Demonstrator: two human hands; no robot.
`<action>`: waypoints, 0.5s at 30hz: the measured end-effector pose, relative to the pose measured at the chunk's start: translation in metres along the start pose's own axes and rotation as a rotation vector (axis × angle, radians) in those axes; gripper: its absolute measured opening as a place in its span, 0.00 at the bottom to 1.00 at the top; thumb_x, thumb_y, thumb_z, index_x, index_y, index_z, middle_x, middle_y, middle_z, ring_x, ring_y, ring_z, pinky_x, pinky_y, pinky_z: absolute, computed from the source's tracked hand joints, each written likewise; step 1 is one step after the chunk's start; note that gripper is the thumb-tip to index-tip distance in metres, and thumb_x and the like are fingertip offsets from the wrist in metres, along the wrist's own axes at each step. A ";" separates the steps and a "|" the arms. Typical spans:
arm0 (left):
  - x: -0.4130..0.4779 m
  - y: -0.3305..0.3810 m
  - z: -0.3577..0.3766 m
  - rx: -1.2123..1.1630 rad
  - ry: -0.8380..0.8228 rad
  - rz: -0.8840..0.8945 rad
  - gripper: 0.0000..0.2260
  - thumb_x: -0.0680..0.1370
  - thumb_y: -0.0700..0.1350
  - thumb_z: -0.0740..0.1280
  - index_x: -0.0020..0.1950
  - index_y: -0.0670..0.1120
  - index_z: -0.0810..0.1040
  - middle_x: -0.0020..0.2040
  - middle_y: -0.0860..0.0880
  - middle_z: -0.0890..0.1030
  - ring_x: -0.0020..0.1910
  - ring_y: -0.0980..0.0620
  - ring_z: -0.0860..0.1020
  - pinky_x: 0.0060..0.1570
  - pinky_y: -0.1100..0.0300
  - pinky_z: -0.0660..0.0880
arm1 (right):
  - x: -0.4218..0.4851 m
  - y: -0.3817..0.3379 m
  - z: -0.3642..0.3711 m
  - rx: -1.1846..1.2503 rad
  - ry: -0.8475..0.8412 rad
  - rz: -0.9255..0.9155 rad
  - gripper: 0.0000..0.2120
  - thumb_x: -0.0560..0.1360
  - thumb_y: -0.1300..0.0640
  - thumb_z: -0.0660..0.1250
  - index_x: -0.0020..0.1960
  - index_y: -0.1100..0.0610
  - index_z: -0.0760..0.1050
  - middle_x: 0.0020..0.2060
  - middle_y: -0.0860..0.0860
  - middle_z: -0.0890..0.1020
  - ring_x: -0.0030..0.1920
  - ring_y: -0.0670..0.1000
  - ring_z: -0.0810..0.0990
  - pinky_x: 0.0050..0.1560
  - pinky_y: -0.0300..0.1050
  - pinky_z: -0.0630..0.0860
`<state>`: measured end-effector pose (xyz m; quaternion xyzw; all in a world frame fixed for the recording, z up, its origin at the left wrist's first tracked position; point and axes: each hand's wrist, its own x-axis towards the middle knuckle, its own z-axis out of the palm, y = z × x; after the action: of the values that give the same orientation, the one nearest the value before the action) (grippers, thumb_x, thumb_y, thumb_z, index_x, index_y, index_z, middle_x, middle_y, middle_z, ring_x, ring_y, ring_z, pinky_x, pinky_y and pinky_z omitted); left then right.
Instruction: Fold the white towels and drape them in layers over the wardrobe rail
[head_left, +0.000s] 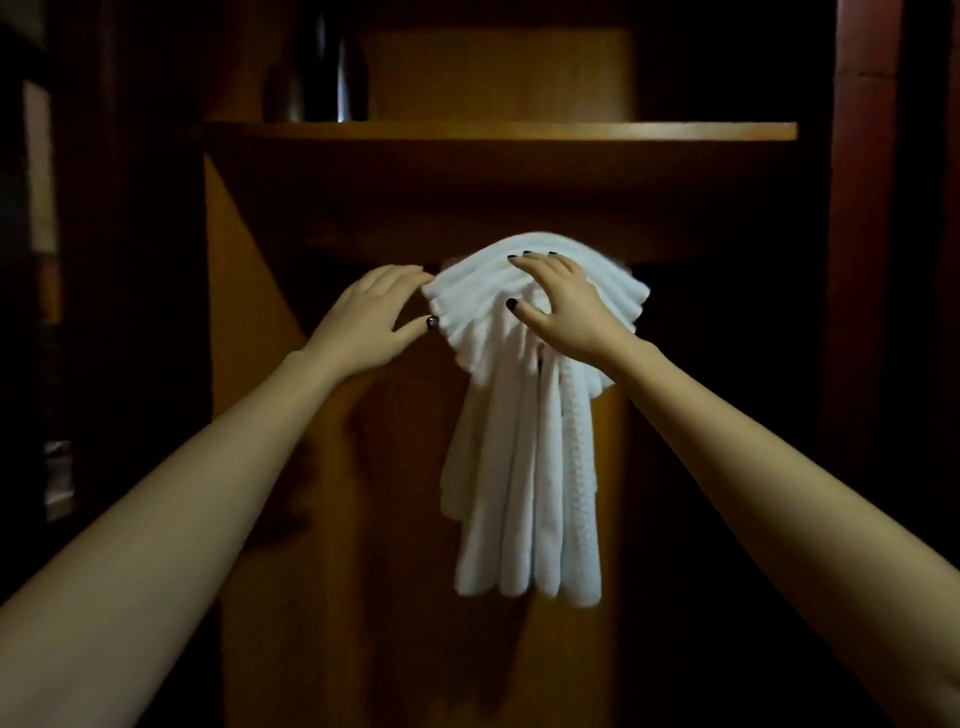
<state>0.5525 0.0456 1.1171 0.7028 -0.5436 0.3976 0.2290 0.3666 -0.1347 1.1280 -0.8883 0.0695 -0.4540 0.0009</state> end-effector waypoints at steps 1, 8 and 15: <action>-0.022 -0.003 -0.011 0.055 -0.035 -0.003 0.25 0.80 0.55 0.62 0.75 0.49 0.64 0.75 0.48 0.65 0.75 0.47 0.60 0.73 0.49 0.56 | -0.010 -0.015 0.009 -0.005 -0.041 -0.003 0.27 0.80 0.49 0.62 0.76 0.52 0.61 0.76 0.52 0.63 0.77 0.56 0.54 0.73 0.58 0.57; -0.188 -0.022 -0.084 0.286 -0.319 -0.080 0.27 0.80 0.59 0.58 0.77 0.52 0.60 0.77 0.50 0.62 0.77 0.49 0.57 0.74 0.44 0.54 | -0.101 -0.130 0.087 0.021 -0.393 -0.051 0.27 0.80 0.48 0.61 0.77 0.52 0.60 0.76 0.51 0.62 0.77 0.58 0.54 0.73 0.63 0.57; -0.361 -0.035 -0.129 0.375 -0.560 -0.308 0.26 0.81 0.57 0.58 0.77 0.51 0.61 0.76 0.49 0.63 0.77 0.47 0.57 0.73 0.41 0.53 | -0.199 -0.240 0.176 0.131 -0.839 -0.099 0.30 0.81 0.46 0.59 0.78 0.52 0.54 0.77 0.55 0.58 0.76 0.59 0.57 0.74 0.60 0.60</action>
<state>0.5119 0.3637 0.9039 0.8877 -0.3907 0.2434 -0.0044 0.4227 0.1167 0.8800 -0.9963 -0.0085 -0.0564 0.0638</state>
